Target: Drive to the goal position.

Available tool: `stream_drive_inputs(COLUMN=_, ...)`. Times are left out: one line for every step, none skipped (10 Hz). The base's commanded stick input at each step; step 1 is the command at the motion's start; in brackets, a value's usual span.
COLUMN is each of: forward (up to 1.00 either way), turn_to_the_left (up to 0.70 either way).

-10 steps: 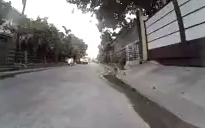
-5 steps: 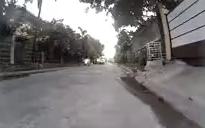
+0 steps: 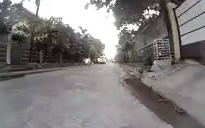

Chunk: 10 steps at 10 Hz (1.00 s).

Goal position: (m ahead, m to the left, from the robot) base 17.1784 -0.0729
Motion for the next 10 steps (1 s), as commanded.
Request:
stream_drive_inputs(forward=1.00, turn_to_the_left=0.00)
stream_drive_inputs(forward=1.00, turn_to_the_left=0.00)
stream_drive_inputs(forward=1.00, turn_to_the_left=0.00)
stream_drive_inputs(forward=1.00, turn_to_the_left=0.00)
stream_drive_inputs(forward=1.00, turn_to_the_left=0.00)
stream_drive_inputs(forward=1.00, turn_to_the_left=0.00)
stream_drive_inputs(forward=1.00, turn_to_the_left=0.00)
stream_drive_inputs(forward=1.00, turn_to_the_left=0.00)
stream_drive_inputs(forward=1.00, turn_to_the_left=-0.05)
stream_drive_inputs(forward=1.00, turn_to_the_left=-0.19)
